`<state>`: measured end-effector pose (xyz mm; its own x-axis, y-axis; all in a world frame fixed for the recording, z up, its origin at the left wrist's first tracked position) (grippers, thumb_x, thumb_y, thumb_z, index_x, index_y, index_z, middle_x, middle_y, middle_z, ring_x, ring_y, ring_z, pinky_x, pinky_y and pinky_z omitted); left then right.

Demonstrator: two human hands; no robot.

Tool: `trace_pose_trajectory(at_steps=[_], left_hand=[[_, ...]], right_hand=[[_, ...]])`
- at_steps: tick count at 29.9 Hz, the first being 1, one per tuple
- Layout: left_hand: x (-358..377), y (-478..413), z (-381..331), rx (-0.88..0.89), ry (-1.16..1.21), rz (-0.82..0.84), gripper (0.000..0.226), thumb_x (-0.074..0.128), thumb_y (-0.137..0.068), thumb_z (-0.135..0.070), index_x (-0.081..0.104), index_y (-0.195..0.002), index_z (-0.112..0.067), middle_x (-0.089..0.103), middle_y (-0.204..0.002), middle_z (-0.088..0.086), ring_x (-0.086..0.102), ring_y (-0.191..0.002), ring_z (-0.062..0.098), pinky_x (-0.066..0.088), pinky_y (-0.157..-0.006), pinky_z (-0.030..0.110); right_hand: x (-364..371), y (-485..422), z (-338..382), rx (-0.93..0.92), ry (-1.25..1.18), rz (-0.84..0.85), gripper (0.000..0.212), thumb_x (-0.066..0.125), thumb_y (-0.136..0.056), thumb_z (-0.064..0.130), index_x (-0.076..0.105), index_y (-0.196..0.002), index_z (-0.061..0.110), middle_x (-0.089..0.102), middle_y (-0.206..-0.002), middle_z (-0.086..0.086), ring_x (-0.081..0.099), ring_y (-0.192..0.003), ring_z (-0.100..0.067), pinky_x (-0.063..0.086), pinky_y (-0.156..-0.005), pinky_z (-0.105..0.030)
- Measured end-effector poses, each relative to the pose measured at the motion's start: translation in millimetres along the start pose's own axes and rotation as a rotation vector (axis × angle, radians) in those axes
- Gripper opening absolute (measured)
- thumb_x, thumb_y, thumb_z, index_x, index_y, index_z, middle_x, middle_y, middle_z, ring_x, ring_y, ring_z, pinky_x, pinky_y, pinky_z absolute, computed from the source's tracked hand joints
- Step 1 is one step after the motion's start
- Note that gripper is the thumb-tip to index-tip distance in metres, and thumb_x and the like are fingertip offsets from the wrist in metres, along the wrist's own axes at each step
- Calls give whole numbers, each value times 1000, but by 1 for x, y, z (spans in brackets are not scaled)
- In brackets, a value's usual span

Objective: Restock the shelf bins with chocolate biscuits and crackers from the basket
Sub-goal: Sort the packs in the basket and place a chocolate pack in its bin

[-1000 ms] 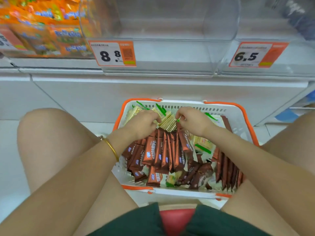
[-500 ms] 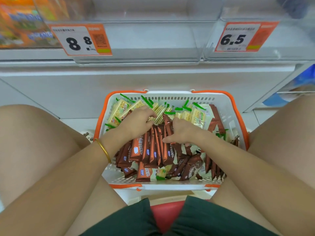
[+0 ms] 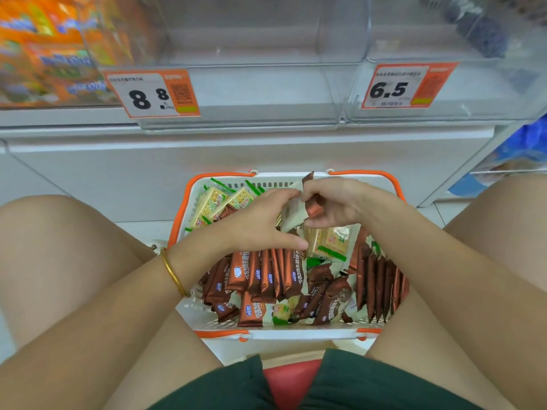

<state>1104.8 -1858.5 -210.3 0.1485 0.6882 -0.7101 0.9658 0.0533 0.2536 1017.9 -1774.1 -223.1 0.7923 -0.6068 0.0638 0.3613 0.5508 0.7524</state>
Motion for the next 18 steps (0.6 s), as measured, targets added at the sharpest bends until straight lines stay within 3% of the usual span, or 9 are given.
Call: trace_pose_trajectory(at_steps=[2,5,8,11,14,18], left_hand=[[-11,4,-8,19,-106,-97,92,77,-73,-44,27,-146,-17,38,-142,1,35,-130,16,34,-108,32],[-36,13,-19,95,-218,-300,62,70,-82,-29,43,-136,-13,53,-128,5,48,-118,21,40,-99,36],[-66,26,-24,37,-115,-401,45,64,-89,-23,49,-131,-13,60,-124,3,56,-109,17,42,-92,27],[-103,44,-21,-68,313,-488,30,60,-88,-3,56,-116,-13,65,-110,10,63,-86,18,54,-86,36],[-130,63,-16,-99,763,-516,24,56,-88,6,56,-103,-13,65,-105,15,65,-90,23,59,-76,34],[-160,75,-20,-56,1078,-578,21,56,-88,3,54,-106,-6,66,-100,14,67,-87,25,60,-70,36]], right_hand=[[8,9,9,-31,-132,44,16,42,-92,4,52,-81,6,55,-71,-10,62,-67,-24,57,-52,-29],[22,24,22,-61,-204,104,20,42,-96,17,53,-86,4,59,-82,-14,63,-76,-28,57,-55,-30],[27,37,39,-122,-142,98,47,36,-99,43,53,-95,0,59,-90,-15,65,-76,-26,56,-56,-29],[23,53,63,-319,195,-149,51,36,-98,51,55,-87,4,54,-80,-10,60,-72,-23,51,-59,-32],[22,73,95,-624,408,-392,36,47,-96,43,49,-95,7,53,-90,-11,55,-79,-22,51,-65,-35],[44,88,133,-812,234,-187,36,60,-92,27,53,-119,5,67,-102,-13,67,-86,-22,59,-66,-35]])
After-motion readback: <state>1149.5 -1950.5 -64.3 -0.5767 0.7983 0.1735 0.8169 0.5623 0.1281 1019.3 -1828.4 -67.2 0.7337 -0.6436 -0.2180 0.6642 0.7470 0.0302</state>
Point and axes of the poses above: each hand's wrist, its own y-axis away from the middle knuckle, its own x-axis out of the palm, z = x × y, the point moved 6 cm from there along -y, towards the middle knuckle
